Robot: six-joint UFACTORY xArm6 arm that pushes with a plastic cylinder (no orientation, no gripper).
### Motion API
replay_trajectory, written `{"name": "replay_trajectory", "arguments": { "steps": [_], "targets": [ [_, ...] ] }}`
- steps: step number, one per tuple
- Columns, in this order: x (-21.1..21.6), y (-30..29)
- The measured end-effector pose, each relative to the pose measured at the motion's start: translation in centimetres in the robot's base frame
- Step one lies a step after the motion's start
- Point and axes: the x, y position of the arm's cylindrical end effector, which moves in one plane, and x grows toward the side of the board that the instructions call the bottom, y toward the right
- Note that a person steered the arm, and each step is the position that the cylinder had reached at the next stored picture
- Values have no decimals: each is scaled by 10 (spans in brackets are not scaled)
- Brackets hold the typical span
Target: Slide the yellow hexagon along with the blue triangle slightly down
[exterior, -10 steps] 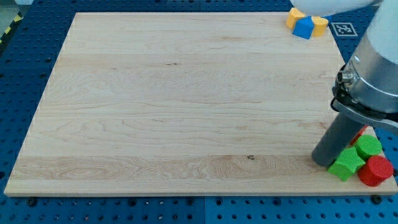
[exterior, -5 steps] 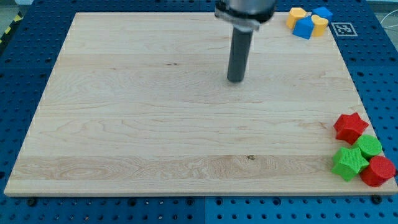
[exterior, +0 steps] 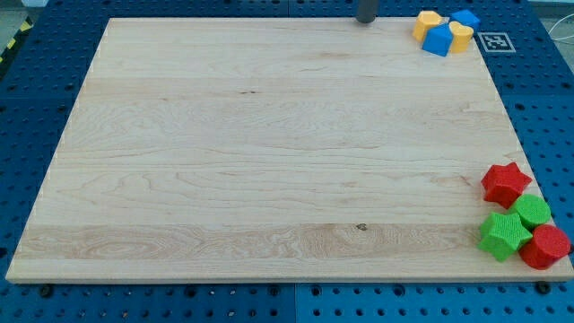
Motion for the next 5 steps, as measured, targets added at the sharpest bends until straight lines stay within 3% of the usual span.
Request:
{"name": "replay_trajectory", "arguments": {
  "steps": [5],
  "targets": [
    [0,70]
  ]
}}
